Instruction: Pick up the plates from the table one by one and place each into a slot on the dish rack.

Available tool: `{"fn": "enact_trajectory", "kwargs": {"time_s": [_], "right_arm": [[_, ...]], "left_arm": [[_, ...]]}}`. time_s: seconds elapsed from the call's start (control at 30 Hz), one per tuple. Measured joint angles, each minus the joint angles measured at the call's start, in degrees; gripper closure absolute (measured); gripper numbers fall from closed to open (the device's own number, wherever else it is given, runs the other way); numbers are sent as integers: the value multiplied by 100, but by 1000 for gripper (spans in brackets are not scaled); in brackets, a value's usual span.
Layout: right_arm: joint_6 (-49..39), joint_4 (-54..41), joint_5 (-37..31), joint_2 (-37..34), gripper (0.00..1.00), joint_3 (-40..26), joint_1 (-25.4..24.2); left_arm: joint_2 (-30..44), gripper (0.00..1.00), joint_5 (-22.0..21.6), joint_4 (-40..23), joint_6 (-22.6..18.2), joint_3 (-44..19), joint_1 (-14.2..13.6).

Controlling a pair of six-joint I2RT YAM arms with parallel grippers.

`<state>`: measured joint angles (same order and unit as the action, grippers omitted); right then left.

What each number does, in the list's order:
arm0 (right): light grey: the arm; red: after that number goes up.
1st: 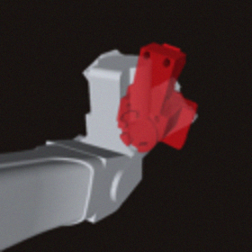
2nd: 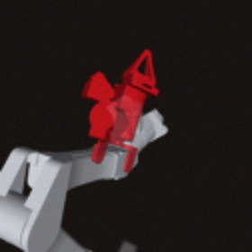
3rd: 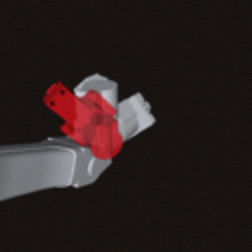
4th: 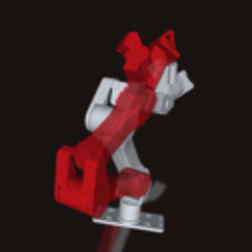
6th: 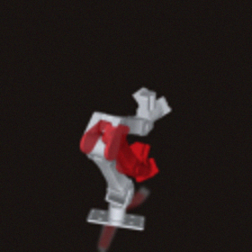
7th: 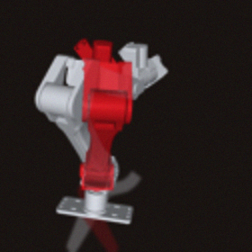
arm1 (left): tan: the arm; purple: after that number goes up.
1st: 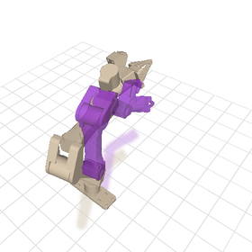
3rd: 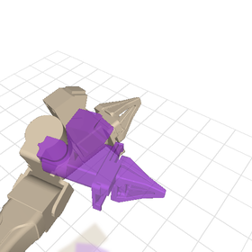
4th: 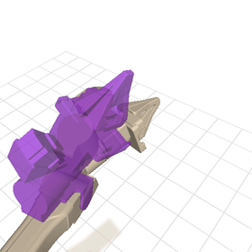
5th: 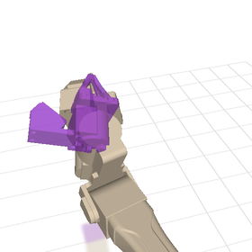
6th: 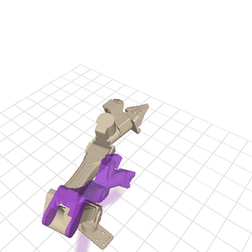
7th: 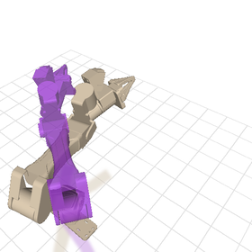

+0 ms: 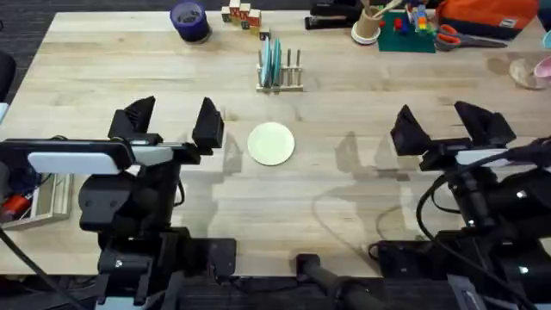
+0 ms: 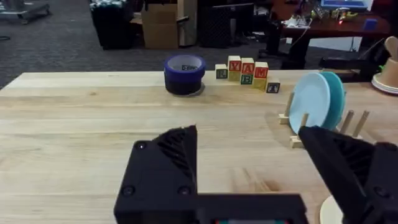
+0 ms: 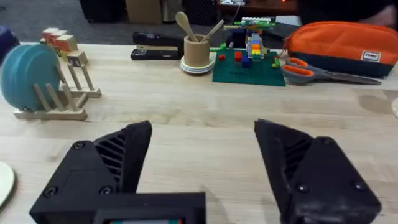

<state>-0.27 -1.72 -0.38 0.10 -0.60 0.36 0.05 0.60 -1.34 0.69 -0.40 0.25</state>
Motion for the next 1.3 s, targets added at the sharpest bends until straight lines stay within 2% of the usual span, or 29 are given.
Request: {"fn": "enact_trajectory", "kwargs": {"time_s": [0.23, 0.6, 0.87, 1.07, 1.3], "right_arm": [[0, 2, -2, 0, 7, 0, 0], [160, -227, 4, -82, 7, -151, 0], [189, -726, 2, -991, 6, -885, 0], [203, -1397, 2, -2078, 7, -1914, 0], [203, -2145, 139, -3487, 7, -3339, 0]], "left_arm": [[0, 7, -31, -273, 2, 0, -2], [180, 7, -39, -321, 149, -128, 0], [1554, 7, 8, -317, 153, -1058, 0], [2833, 7, 232, -457, 161, -1889, 0], [4059, 7, 741, -894, 175, -2855, 0]]}}
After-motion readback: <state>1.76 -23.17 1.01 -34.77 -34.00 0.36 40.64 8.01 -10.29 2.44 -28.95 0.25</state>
